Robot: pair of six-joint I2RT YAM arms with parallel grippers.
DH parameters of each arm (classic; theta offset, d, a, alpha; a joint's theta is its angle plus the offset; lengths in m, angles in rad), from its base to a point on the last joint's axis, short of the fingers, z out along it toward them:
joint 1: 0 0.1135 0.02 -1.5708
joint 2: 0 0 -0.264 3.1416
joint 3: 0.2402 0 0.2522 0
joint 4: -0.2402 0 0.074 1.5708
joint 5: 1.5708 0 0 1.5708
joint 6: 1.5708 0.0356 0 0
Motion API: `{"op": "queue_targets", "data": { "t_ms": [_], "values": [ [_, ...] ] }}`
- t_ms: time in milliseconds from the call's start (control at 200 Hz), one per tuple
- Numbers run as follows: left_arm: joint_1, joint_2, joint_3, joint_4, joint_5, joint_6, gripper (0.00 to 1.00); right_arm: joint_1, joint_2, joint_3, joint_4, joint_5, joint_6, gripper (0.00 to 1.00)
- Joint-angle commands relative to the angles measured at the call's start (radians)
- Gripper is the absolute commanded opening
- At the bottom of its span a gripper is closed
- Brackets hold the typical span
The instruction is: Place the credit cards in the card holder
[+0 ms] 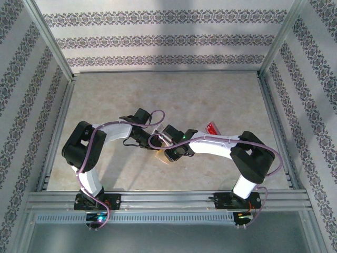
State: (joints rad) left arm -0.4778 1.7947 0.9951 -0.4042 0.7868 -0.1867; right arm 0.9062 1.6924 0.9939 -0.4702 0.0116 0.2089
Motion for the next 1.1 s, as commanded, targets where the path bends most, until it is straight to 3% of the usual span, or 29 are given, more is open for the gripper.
{"op": "queue_targets", "data": {
  "t_ms": [0,255,570,640,755,830,1094],
  "values": [
    [-0.013,0.024,0.005,-0.038,-0.023,0.021,0.06,0.01,0.001,0.01,-0.03,0.032,-0.009,0.36],
    [-0.013,0.021,0.004,-0.039,-0.024,0.023,0.06,0.01,-0.048,0.004,-0.022,-0.01,0.01,0.41],
    [-0.013,0.02,0.005,-0.038,-0.023,0.02,0.06,-0.022,-0.361,-0.193,0.079,-0.059,0.185,0.49],
    [-0.013,0.021,0.004,-0.038,-0.023,0.018,0.06,-0.044,-0.391,-0.248,0.122,-0.092,0.248,0.43],
    [-0.013,0.024,0.007,-0.038,-0.019,0.016,0.06,-0.08,-0.389,-0.308,0.152,-0.121,0.313,0.17],
    [-0.013,0.025,0.007,-0.037,-0.02,0.016,0.06,-0.093,-0.37,-0.337,0.214,-0.158,0.338,0.07],
    [-0.014,0.026,0.011,-0.041,-0.021,0.018,0.06,-0.093,-0.254,-0.294,0.341,-0.229,0.329,0.04]
  ]
}}
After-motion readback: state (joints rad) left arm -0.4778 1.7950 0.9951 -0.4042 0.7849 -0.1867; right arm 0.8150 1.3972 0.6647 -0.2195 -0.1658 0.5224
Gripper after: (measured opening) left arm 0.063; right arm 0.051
